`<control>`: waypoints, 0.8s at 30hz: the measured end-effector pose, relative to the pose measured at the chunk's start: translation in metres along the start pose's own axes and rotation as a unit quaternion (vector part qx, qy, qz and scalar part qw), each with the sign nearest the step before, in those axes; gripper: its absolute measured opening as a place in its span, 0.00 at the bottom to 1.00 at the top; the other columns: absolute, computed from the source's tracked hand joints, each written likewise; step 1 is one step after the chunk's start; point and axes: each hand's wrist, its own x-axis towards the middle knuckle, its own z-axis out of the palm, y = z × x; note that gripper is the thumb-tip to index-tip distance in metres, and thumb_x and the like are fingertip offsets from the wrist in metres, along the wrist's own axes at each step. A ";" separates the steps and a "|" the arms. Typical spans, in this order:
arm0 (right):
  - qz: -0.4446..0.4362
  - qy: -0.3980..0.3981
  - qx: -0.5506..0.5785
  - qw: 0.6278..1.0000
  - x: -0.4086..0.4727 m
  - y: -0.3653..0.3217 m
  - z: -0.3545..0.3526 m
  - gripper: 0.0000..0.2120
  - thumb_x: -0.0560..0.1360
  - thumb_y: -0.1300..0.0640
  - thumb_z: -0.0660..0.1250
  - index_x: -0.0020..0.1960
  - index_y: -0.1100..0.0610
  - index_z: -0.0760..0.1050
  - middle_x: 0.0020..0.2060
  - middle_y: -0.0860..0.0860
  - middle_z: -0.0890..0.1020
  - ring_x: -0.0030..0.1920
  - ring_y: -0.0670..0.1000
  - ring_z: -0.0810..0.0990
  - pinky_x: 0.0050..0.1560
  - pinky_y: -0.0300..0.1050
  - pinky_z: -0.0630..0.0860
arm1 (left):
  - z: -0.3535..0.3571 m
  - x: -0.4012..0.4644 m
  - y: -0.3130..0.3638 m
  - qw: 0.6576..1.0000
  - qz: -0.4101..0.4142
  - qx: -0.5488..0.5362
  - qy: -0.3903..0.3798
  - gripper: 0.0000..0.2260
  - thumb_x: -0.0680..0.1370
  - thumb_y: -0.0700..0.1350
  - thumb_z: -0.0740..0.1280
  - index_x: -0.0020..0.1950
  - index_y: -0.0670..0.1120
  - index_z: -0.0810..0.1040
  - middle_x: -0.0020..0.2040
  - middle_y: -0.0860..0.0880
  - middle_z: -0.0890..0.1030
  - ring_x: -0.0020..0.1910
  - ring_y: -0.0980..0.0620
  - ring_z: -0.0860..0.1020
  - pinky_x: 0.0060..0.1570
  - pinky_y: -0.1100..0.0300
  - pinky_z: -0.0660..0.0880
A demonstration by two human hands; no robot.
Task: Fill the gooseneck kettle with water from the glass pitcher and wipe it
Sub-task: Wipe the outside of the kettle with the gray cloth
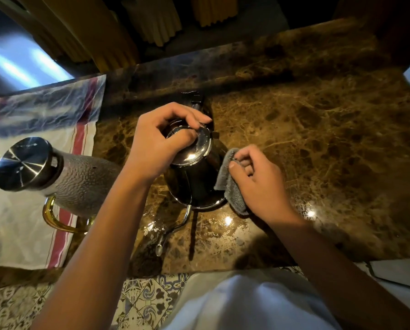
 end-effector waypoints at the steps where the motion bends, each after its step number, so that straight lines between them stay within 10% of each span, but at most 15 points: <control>1: -0.012 -0.014 0.035 0.999 -0.002 -0.010 0.001 0.03 0.81 0.58 0.69 0.53 0.53 0.75 0.39 0.49 0.78 0.36 0.46 0.77 0.39 0.52 0.80 | 0.000 0.000 0.000 1.000 0.002 -0.002 0.000 0.05 0.74 0.40 0.68 0.48 0.46 0.80 0.55 0.42 0.86 0.60 0.44 0.84 0.62 0.49 0.79; 7: -0.030 -0.040 0.157 0.986 0.003 -0.042 0.005 0.13 0.76 0.50 0.68 0.59 0.50 0.75 0.53 0.49 0.82 0.55 0.53 0.83 0.55 0.62 0.82 | 0.001 0.000 -0.001 1.000 0.004 -0.002 -0.001 0.06 0.74 0.38 0.68 0.49 0.42 0.80 0.54 0.41 0.86 0.60 0.44 0.84 0.63 0.50 0.79; 14: 0.064 -0.031 0.003 0.997 0.020 0.014 0.000 0.03 0.84 0.56 0.64 0.56 0.53 0.75 0.48 0.52 0.83 0.48 0.53 0.83 0.45 0.52 0.82 | 0.002 0.000 -0.001 1.000 -0.002 -0.010 0.004 0.05 0.73 0.40 0.67 0.48 0.46 0.80 0.55 0.42 0.86 0.60 0.43 0.84 0.62 0.50 0.79; 19: 0.087 -0.051 -0.061 0.993 0.011 0.027 -0.002 0.01 0.83 0.58 0.63 0.54 0.53 0.73 0.40 0.56 0.81 0.27 0.44 0.68 0.26 0.39 0.65 | 0.001 0.000 -0.002 1.000 -0.009 -0.002 0.006 0.05 0.74 0.40 0.67 0.48 0.46 0.80 0.55 0.43 0.86 0.60 0.44 0.84 0.62 0.51 0.79; 24: 0.067 -0.097 -0.081 0.990 0.009 0.002 -0.009 0.06 0.80 0.55 0.66 0.56 0.51 0.73 0.51 0.48 0.77 0.45 0.46 0.77 0.43 0.43 0.74 | 0.002 0.000 0.000 1.000 -0.002 0.000 -0.001 0.05 0.74 0.40 0.67 0.47 0.48 0.80 0.55 0.45 0.86 0.60 0.45 0.83 0.61 0.54 0.78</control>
